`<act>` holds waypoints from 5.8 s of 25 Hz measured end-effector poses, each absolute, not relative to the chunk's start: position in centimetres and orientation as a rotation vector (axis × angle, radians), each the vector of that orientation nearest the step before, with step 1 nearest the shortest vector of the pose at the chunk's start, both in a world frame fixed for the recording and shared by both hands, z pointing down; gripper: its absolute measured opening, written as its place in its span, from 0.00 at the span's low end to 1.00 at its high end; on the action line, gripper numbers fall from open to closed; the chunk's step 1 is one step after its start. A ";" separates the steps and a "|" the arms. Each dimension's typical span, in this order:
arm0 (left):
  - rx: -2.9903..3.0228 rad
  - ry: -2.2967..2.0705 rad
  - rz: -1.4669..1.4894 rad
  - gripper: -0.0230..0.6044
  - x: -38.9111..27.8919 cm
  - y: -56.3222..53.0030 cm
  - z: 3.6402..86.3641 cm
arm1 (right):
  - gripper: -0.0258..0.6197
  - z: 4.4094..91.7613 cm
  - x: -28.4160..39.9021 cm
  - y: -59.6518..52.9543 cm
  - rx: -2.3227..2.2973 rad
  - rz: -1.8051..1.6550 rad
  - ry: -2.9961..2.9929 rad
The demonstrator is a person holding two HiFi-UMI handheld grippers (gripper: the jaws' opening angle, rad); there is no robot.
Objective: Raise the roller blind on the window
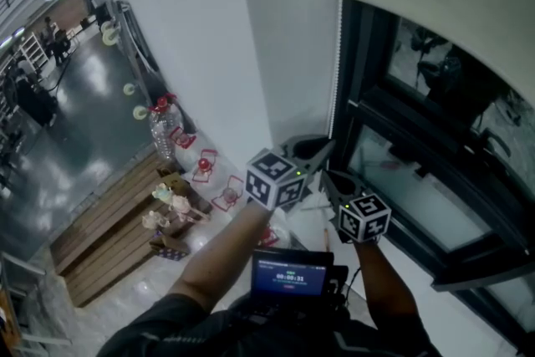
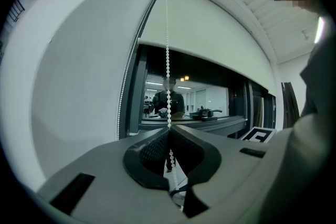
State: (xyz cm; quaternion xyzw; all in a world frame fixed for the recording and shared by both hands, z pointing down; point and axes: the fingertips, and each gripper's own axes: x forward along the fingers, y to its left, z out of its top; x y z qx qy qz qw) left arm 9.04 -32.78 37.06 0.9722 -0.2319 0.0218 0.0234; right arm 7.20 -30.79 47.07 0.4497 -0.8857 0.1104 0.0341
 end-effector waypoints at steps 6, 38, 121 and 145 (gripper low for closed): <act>3.005 -0.714 0.067 0.04 9.0 -32.5 37.2 | 0.05 47.0 7.2 -30.2 1.316 0.365 -2.675; 3.059 -0.642 0.053 0.04 9.9 -28.5 36.5 | 0.05 23.5 7.9 -30.1 1.327 -0.160 -2.987; 3.094 -0.687 -0.255 0.03 10.5 -31.7 22.5 | 0.04 35.8 8.6 -30.1 1.379 0.134 -2.919; 3.061 -0.731 0.011 0.03 9.9 -32.6 34.7 | 0.04 47.2 7.9 -30.7 1.317 0.464 -2.729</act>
